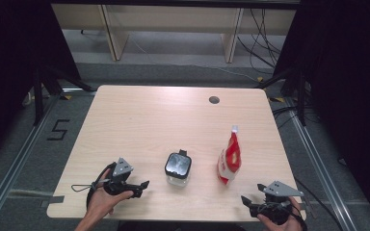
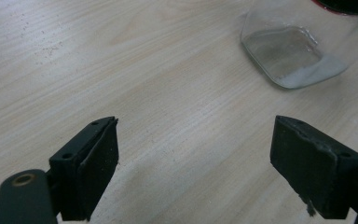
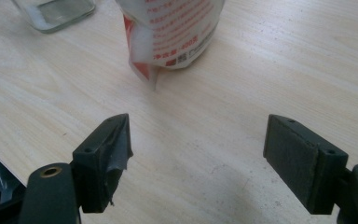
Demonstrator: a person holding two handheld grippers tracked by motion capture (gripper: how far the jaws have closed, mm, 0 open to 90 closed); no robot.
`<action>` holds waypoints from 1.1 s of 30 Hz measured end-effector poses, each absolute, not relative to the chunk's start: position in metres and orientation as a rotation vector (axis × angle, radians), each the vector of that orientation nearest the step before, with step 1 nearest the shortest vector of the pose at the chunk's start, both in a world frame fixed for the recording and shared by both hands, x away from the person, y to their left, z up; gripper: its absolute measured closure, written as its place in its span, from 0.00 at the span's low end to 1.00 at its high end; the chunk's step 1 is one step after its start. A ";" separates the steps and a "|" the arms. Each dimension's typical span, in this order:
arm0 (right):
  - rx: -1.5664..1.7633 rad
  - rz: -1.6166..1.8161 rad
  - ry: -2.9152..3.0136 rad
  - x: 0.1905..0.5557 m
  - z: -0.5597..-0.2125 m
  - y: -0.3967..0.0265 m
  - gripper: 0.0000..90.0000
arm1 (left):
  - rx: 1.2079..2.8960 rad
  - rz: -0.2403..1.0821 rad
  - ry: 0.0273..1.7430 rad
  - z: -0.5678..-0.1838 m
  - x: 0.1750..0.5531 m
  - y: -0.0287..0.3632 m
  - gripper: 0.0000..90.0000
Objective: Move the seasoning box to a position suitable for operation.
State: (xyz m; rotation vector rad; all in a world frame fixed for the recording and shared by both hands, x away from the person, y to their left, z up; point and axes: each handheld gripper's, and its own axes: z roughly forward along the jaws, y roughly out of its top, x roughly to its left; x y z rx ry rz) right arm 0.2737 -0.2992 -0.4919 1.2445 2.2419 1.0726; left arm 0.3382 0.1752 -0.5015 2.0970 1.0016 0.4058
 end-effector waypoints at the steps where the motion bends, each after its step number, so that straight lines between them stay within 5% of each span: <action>1: 1.279 1.073 2.230 0.272 -0.491 -0.298 0.27 | 2.094 0.415 0.999 -0.501 0.339 0.175 0.17; 8: 1.304 1.072 2.214 0.270 -0.489 -0.300 0.28 | 2.080 0.391 0.987 -0.498 0.342 0.175 0.19; 15: 1.259 1.076 2.225 0.273 -0.490 -0.301 0.28 | 2.090 0.342 0.924 -0.486 0.354 0.170 0.32; 21: 1.257 1.082 2.219 0.273 -0.490 -0.302 0.29 | 2.072 0.400 0.870 -0.462 0.367 0.159 0.51; 28: 1.270 1.080 2.217 0.273 -0.490 -0.302 0.29 | 2.022 0.384 0.782 -0.444 0.378 0.139 0.84; 33: 1.260 1.075 2.206 0.274 -0.491 -0.304 0.29 | 2.026 0.365 0.695 -0.428 0.389 0.118 0.96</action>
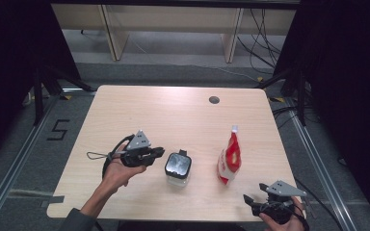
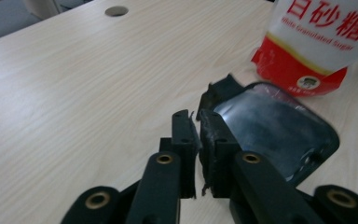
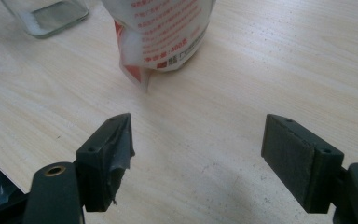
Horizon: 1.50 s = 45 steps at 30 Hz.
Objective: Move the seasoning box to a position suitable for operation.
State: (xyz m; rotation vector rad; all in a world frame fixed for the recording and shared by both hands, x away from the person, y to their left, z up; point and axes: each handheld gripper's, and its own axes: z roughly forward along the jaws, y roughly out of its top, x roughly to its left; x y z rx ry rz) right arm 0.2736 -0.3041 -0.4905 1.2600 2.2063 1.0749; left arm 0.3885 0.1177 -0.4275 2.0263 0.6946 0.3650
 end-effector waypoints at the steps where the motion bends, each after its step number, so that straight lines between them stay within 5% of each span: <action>1: 1.251 1.063 2.201 0.274 -0.490 -0.305 0.29 | 2.040 0.364 0.683 -0.425 0.390 0.115 0.97; 24: 1.289 1.081 2.250 0.272 -0.491 -0.299 0.29 | 2.248 0.302 0.530 -0.426 0.421 0.040 0.98; 45: 1.245 1.084 2.252 0.274 -0.492 -0.299 0.29 | 2.336 0.352 0.607 -0.423 0.427 0.073 0.96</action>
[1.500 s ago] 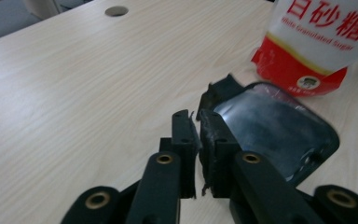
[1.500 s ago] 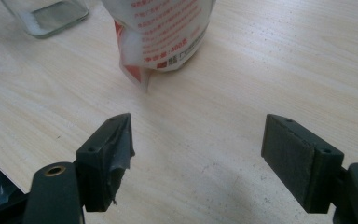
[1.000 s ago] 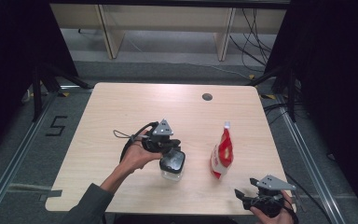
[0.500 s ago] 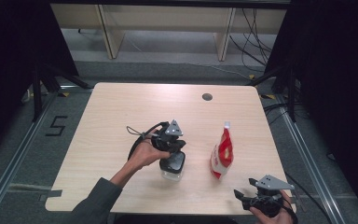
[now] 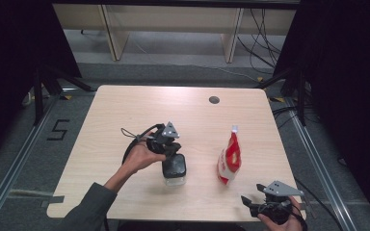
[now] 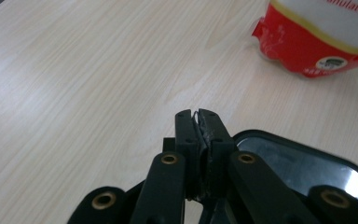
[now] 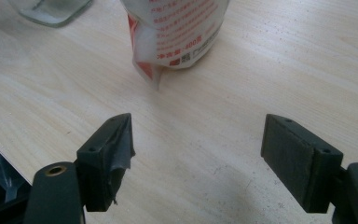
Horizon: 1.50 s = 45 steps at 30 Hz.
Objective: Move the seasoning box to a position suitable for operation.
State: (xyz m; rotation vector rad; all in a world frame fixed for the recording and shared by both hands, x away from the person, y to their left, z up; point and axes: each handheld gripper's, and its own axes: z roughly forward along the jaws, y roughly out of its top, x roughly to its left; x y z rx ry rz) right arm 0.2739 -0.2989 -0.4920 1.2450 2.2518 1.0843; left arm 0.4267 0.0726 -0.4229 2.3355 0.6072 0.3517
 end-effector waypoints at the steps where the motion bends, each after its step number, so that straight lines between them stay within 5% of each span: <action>1: 1.237 1.086 2.253 0.274 -0.492 -0.299 0.29 | 2.334 0.357 0.617 -0.423 0.425 0.077 0.96; 28: 1.208 1.079 2.261 0.275 -0.493 -0.297 0.29 | 2.179 0.229 0.809 -0.429 0.390 0.151 0.96; 35: 1.252 1.085 2.253 0.274 -0.492 -0.298 0.30 | 2.002 0.316 0.757 -0.435 0.386 0.181 0.88; 45: 1.206 1.068 2.267 0.275 -0.491 -0.298 0.31 | 2.122 0.348 0.688 -0.474 0.373 0.197 0.77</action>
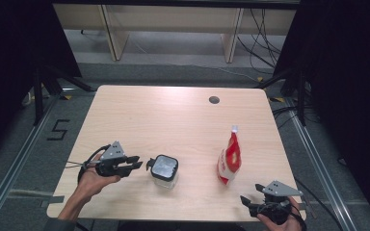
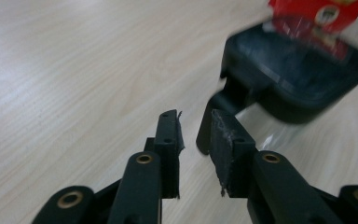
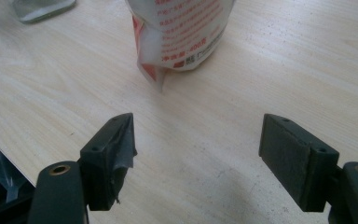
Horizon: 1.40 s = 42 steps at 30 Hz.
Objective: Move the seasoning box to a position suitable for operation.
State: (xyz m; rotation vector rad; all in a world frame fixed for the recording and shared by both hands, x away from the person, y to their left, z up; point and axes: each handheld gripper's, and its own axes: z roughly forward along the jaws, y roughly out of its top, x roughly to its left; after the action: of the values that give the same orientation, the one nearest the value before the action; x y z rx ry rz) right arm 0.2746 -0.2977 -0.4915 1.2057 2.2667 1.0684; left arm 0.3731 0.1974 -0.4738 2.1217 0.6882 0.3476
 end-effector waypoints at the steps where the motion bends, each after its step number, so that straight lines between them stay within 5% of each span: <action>1: 1.206 1.068 2.267 0.275 -0.491 -0.298 0.31 | 2.122 0.348 0.688 -0.474 0.373 0.197 0.76; 11: 1.258 1.076 2.272 0.273 -0.491 -0.295 0.31 | 2.140 0.351 0.635 -0.488 0.376 0.179 0.69; 24: 1.189 1.108 2.292 0.275 -0.492 -0.294 0.31 | 2.141 0.346 0.563 -0.494 0.384 0.165 0.81; 42: 1.220 1.111 2.270 0.273 -0.491 -0.292 0.31 | 2.186 0.351 0.592 -0.489 0.357 0.152 0.82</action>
State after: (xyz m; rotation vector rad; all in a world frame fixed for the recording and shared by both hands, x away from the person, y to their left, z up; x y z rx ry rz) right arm 0.2725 -0.2916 -0.4912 1.2196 2.2704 1.1114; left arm 0.3574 0.1518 -0.4893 2.1862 0.5917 0.3514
